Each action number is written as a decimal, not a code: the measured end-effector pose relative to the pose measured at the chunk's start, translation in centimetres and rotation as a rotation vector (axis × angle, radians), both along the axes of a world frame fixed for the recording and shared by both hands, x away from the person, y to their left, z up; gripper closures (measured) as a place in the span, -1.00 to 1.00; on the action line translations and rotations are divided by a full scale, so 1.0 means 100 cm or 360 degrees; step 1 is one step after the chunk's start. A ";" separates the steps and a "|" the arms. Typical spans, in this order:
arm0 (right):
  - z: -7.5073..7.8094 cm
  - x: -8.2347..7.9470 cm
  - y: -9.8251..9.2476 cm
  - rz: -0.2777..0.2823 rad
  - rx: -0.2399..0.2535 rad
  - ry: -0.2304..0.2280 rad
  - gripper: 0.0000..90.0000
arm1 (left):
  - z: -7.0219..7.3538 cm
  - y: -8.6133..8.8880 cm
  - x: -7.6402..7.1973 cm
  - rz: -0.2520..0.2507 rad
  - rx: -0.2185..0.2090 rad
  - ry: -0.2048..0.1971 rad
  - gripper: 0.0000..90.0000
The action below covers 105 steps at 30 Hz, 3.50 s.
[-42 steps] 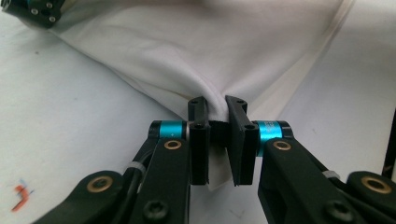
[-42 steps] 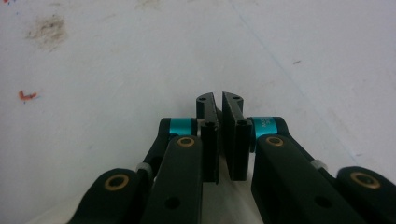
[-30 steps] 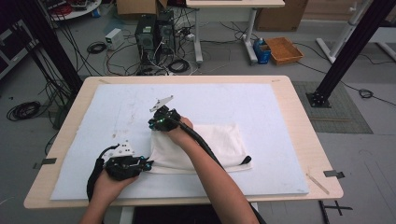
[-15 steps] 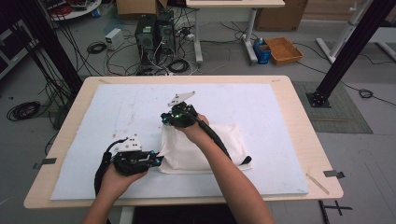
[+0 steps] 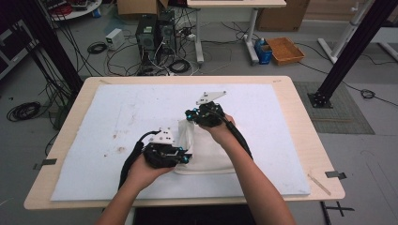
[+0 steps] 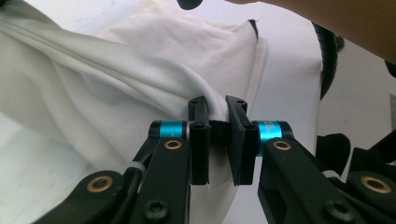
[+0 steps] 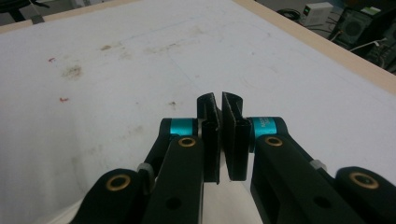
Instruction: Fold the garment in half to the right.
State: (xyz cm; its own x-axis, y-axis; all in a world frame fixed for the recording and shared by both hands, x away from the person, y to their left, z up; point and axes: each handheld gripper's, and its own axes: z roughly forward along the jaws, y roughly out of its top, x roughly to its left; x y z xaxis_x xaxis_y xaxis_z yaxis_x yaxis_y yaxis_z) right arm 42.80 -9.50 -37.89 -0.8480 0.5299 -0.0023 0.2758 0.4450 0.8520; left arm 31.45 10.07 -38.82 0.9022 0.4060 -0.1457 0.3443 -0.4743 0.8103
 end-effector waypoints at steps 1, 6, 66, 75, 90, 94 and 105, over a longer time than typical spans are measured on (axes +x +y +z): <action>-0.001 0.000 -0.006 -0.0010 -0.0002 0.0000 0.94 | 0.000 -0.004 0.002 -0.0014 0.0004 0.0005 0.78; -0.007 -0.003 -0.032 -0.0080 0.0013 0.0014 0.94 | -0.001 -0.024 0.008 -0.0062 0.0017 0.0024 0.78; -0.046 -0.093 -0.152 -0.0295 -0.0120 0.0049 -0.11 | -0.036 0.048 0.017 0.0409 0.0052 -0.0081 -0.15; -0.042 -0.108 -0.142 -0.0167 -0.0094 0.0153 0.02 | -0.036 0.085 0.021 0.0584 -0.0013 -0.0059 -0.23; -0.051 -0.106 -0.155 -0.0097 -0.0225 0.0188 0.97 | -0.039 0.087 0.023 0.0596 0.0002 -0.0049 -0.23; -0.048 -0.106 -0.155 -0.0104 -0.0217 0.0168 0.97 | -0.038 0.089 0.022 0.0594 -0.0005 -0.0051 -0.23; -0.041 -0.108 -0.179 -0.0194 -0.0183 0.0189 0.98 | -0.037 0.092 0.022 0.0614 -0.0017 -0.0051 -0.23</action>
State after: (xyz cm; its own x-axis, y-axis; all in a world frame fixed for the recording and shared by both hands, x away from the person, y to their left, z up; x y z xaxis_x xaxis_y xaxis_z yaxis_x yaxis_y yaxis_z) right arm 32.01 -27.37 -41.98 -0.7754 0.6309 0.0272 0.4290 0.4947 0.7558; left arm 33.69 19.27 -42.56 0.6877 0.7150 -0.1259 0.4702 -0.3065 0.8277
